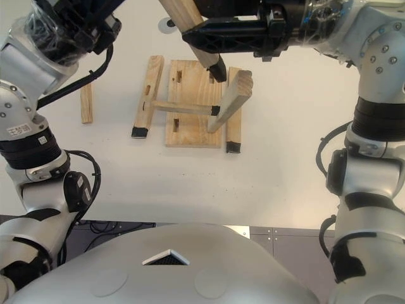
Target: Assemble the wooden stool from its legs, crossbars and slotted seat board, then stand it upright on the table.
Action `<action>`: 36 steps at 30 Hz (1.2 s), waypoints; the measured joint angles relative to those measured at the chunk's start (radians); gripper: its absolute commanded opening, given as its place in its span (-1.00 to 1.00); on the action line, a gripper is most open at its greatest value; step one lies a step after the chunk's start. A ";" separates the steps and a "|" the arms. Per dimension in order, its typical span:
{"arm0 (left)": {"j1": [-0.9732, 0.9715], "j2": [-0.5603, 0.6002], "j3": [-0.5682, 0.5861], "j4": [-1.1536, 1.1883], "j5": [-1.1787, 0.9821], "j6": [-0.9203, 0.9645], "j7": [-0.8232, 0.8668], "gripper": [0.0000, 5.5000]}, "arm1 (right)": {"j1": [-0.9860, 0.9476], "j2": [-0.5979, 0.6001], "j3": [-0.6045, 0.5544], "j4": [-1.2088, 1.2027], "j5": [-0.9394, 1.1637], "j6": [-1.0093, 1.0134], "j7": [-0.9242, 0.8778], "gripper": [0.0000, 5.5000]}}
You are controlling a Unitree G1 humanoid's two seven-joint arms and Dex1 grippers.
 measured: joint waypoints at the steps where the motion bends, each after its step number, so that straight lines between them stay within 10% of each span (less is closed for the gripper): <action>1: 0.027 0.006 -0.003 0.017 0.040 -0.022 -0.021 -0.25 | 0.000 -0.005 0.001 0.013 -0.013 -0.006 0.001 0.31; 23: 0.383 0.030 -0.064 0.372 0.530 -0.508 -0.428 -0.27 | 0.047 -0.070 -0.046 0.213 -0.187 -0.212 -0.013 0.36; 36: 0.408 0.266 -0.145 0.378 0.687 -0.717 -0.666 -0.27 | 0.125 -0.067 -0.054 0.175 -0.208 -0.245 -0.053 0.36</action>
